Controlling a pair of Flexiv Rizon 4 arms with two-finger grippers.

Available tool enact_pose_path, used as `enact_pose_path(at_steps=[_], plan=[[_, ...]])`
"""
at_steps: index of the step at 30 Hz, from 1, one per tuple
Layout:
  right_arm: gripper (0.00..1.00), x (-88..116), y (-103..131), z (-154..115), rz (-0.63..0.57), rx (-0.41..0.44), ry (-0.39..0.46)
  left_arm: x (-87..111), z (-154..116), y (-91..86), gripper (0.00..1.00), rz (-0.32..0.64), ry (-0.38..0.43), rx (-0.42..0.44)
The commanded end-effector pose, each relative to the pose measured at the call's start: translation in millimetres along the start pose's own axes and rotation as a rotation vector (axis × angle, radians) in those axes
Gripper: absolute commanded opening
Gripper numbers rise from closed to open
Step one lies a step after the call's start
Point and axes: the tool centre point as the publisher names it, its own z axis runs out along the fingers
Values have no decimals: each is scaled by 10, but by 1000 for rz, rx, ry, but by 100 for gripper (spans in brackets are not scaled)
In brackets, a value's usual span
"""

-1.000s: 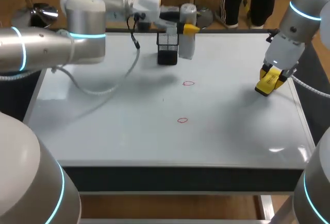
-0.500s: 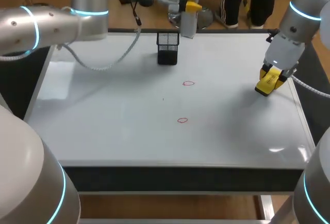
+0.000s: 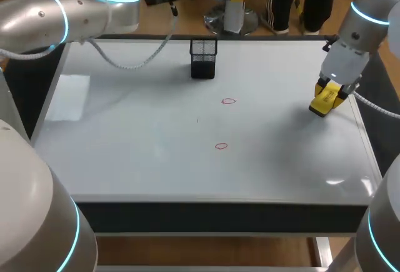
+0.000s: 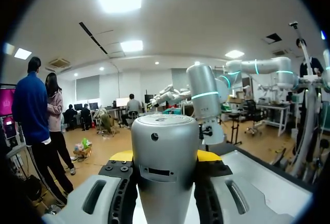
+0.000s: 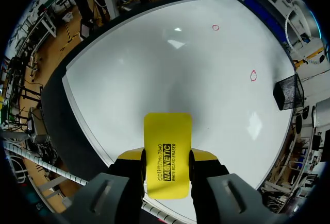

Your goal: Pick up the inspection probe, press it on each red-marked spot on the whiteboard one by one, put down the probe, pick up the eraser, and wipe off all the red marks.

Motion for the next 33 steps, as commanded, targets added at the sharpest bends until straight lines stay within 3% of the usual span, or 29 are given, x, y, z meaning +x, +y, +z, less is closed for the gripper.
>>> enact_pose_path(at_steps=[1, 8, 29, 33], plan=[[0, 3, -4, -8, -2, 2, 3, -108, 27, 2, 0, -4, 117, 5], [0, 3, -4, -8, -2, 2, 3, -193, 44, 52, 0, -15, 110, 28], [0, 3, -4, -8, -2, 2, 3, -188, 49, 54, 0, -20, 108, 39], [0, -221, 283, 39, -52, 9, 30, -188, 49, 54, 0, -20, 108, 39]])
